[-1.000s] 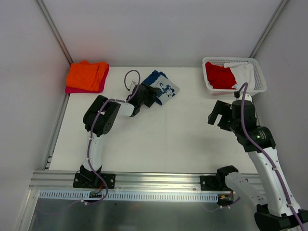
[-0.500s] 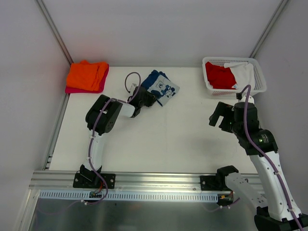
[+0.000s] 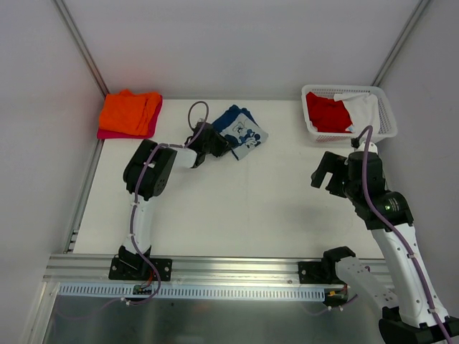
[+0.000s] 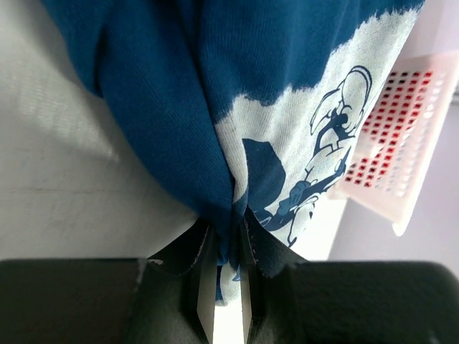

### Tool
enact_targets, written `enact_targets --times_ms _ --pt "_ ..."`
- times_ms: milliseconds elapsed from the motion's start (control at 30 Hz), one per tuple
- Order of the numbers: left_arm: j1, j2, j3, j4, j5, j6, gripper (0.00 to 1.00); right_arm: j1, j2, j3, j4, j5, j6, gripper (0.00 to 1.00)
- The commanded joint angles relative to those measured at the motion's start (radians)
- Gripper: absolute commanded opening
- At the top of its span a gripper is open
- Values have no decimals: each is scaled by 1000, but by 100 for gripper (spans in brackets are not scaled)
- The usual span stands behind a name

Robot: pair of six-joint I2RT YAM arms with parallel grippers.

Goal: Fold and stack the t-shirts
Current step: Put the neatly folded tshirt into the corner of the board with the left arm

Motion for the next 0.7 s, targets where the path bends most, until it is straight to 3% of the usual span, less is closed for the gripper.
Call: enact_targets --times_ms 0,333,667 --pt "15 -79 -8 -166 47 152 0 -8 0 9 18 -24 1 99" --pt "30 -163 61 -381 79 376 0 -7 2 0 55 -58 14 100" --pt "88 -238 174 -702 59 620 0 -10 14 3 87 -103 18 100"
